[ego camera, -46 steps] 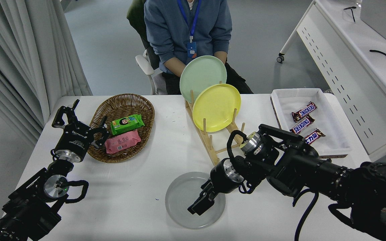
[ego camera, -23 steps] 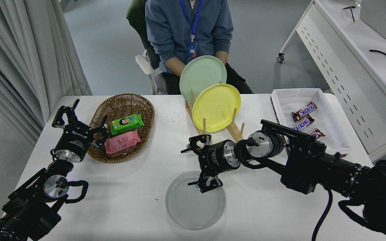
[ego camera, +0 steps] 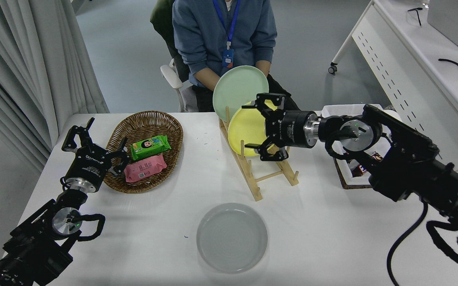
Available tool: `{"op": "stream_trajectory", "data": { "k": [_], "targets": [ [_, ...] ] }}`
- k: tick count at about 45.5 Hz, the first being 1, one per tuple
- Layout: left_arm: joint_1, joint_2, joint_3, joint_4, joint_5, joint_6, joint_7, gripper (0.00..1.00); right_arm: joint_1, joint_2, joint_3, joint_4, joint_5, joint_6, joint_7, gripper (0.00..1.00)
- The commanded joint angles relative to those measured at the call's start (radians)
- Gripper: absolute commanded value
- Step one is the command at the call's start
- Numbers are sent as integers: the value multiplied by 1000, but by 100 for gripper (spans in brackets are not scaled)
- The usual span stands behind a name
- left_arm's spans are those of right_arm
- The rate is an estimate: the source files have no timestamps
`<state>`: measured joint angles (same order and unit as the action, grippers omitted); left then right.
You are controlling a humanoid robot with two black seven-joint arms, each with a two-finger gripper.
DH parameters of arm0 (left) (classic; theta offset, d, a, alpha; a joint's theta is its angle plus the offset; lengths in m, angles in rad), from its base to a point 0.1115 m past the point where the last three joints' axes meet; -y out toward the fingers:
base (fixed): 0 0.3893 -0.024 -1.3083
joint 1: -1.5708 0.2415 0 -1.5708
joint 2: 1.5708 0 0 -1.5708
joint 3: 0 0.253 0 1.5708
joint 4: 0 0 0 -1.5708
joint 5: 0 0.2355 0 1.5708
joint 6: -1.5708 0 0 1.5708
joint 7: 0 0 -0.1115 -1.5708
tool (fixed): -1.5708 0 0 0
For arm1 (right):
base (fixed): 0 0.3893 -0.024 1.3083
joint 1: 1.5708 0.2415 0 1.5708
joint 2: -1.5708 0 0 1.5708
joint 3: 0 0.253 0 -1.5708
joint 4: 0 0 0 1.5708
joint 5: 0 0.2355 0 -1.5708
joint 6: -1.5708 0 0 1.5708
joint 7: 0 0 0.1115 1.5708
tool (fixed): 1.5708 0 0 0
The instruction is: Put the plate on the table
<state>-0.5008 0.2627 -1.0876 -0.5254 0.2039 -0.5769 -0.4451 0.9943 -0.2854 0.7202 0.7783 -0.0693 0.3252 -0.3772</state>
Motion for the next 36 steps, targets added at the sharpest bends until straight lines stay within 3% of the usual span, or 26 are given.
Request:
{"op": "stream_trajectory", "data": {
  "k": [1, 10, 22, 28, 36],
  "targets": [
    [1, 0, 0, 1, 0, 0, 0, 100, -28, 14, 163, -233, -12, 120, 115, 100],
    [1, 0, 0, -1, -1, 0, 0, 100, -83, 29, 226, -366, -12, 215, 293, 100],
    [-1, 1, 0, 1, 0, -1, 0, 100, -212, -2, 350, -382, -1, 213, 311, 100],
    [-1, 0, 0, -1, 0, 0, 2, 100, -227, 14, 363, -504, 2, 215, 311, 100],
    [1, 0, 0, 1, -1, 0, 2, 100, -287, 17, 372, -468, 3, 226, 311, 100]
  ]
}}
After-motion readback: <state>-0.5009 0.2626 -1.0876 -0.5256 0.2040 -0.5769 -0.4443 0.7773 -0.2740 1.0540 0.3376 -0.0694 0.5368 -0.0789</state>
